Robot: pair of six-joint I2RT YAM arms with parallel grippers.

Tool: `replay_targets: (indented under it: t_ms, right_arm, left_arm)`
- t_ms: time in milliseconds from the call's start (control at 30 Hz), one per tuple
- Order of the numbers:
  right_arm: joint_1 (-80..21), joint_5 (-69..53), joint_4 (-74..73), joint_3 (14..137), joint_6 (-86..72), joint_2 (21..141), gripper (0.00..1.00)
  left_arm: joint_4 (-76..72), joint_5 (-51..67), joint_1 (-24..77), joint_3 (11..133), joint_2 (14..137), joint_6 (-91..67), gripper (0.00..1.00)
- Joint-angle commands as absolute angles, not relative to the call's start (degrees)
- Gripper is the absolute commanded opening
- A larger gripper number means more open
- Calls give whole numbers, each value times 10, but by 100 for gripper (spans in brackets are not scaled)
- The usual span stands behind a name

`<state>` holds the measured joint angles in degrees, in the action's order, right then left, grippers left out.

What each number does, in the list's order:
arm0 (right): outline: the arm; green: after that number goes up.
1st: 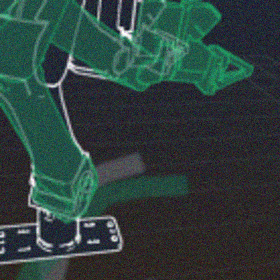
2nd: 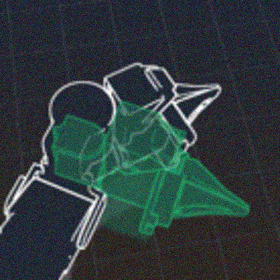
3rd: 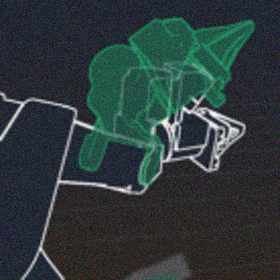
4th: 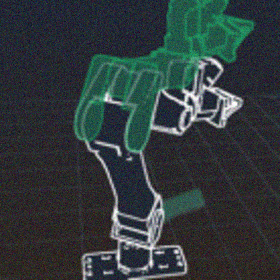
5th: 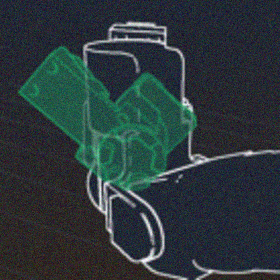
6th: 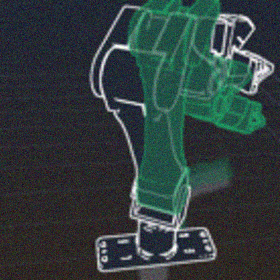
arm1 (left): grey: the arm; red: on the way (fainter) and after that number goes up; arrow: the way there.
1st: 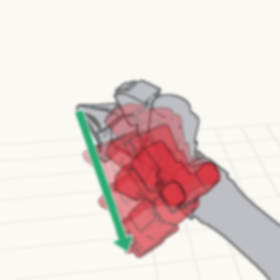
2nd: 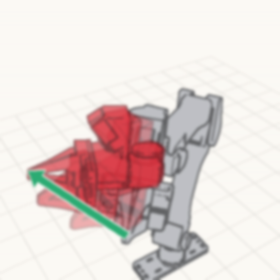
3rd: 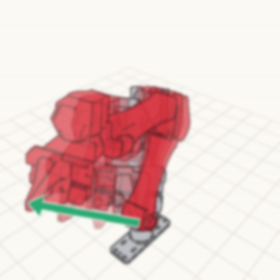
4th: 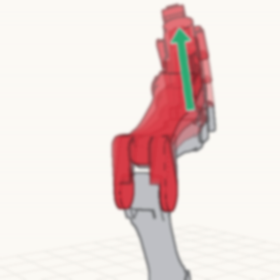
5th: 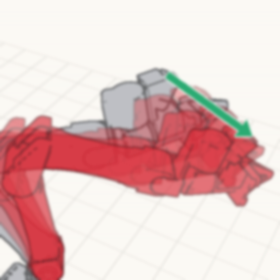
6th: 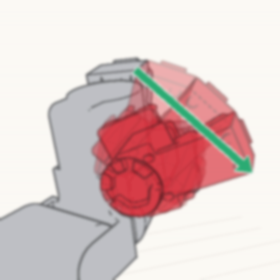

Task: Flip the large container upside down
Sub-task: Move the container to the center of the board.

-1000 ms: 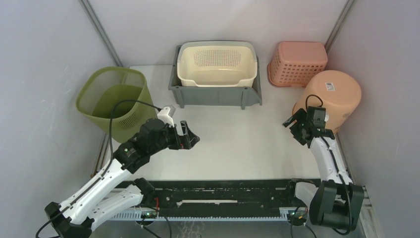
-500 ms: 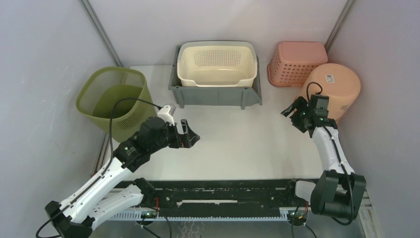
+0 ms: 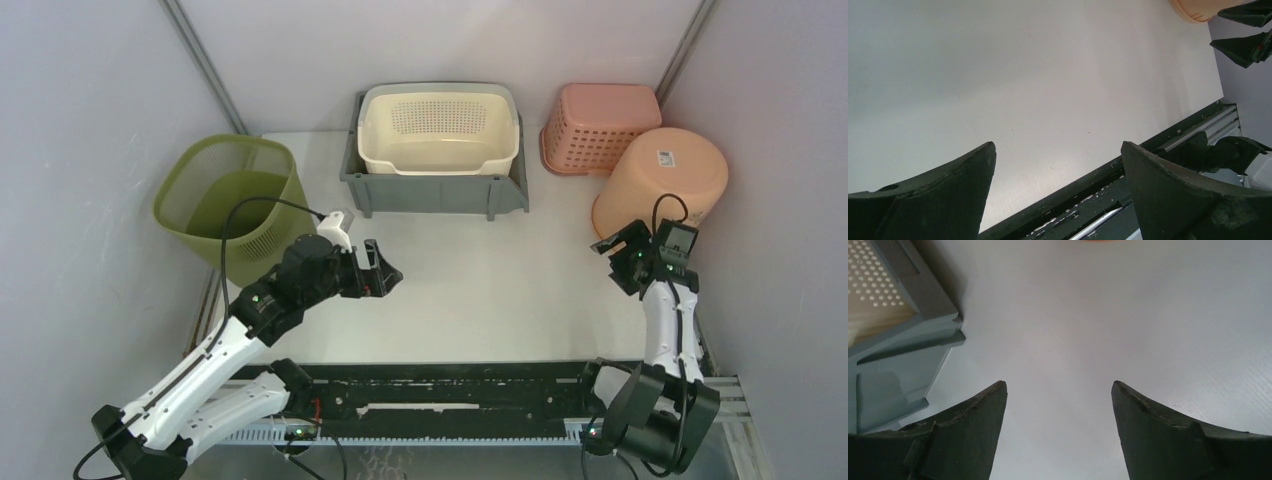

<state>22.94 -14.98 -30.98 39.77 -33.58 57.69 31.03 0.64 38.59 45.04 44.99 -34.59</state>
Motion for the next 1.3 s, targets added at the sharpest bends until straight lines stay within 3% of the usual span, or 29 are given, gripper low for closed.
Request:
replay_targets:
  t_ms: [0, 633, 967, 1267]
  right_arm:
    - [250, -182, -253, 407, -359, 603, 84]
    - [252, -196, -143, 519, -424, 822, 82]
    - [252, -218, -135, 562, -432, 852, 83]
    - [250, -219, -181, 524, -399, 764, 84]
  left_arm:
    - [292, 6, 382, 476, 448, -347, 100]
    - [288, 5, 381, 474, 463, -353, 100]
    - [294, 7, 379, 485, 469, -349, 100]
    - [302, 10, 376, 478, 448, -353, 100]
